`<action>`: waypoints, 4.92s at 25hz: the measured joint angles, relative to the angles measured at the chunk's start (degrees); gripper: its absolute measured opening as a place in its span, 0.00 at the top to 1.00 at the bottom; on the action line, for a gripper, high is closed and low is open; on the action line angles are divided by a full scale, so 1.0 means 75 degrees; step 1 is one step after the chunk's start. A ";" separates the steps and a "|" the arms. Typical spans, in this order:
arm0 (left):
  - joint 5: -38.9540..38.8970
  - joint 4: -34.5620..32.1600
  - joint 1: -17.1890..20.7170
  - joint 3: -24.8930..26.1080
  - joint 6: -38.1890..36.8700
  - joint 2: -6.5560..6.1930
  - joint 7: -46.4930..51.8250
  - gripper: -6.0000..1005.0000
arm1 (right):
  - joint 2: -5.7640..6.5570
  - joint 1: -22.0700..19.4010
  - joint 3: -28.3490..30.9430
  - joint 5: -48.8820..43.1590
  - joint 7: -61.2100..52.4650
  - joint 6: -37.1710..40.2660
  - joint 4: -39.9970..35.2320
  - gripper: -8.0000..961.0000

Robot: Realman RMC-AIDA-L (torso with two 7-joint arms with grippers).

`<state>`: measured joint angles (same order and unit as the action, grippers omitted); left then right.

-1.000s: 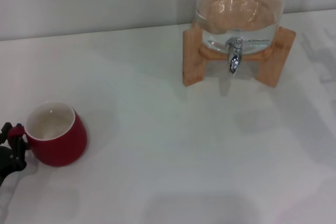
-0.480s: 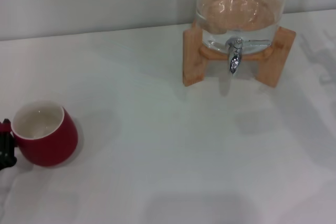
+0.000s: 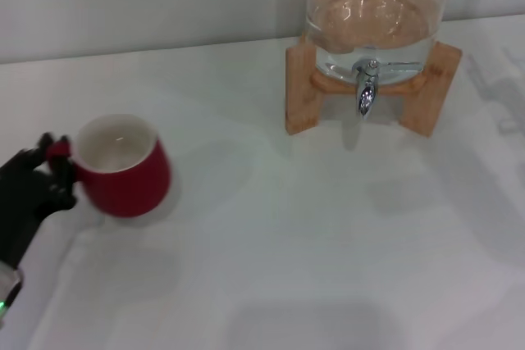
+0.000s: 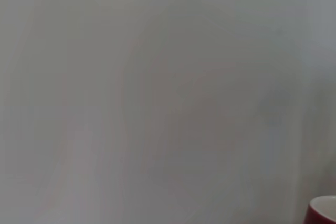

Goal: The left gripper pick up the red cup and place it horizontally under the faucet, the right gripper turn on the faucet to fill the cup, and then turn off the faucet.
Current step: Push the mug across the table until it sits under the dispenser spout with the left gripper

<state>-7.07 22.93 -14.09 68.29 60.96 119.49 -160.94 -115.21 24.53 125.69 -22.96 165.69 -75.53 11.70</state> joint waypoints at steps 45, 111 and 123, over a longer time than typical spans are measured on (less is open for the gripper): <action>0.2629 0.4750 -0.0927 -0.1722 -0.7053 -0.0040 0.2496 0.84 | -0.0037 -0.0262 -0.1437 0.0006 0.0019 -0.0941 -0.0083 0.36; 0.2184 0.3469 -0.3276 -0.2703 -0.7976 0.0001 0.3222 0.82 | -0.0037 -0.0234 -0.1993 0.0003 0.0044 -0.1295 -0.0083 0.36; 0.2184 0.3473 -0.3254 -0.2708 -0.8075 -0.0007 0.3283 0.73 | -0.0037 -0.0236 -0.1993 0.0003 0.0044 -0.1318 -0.0083 0.36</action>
<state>9.31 48.98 -38.49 47.98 0.40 119.44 -136.32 -115.48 22.76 110.74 -22.94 166.02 -85.42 11.08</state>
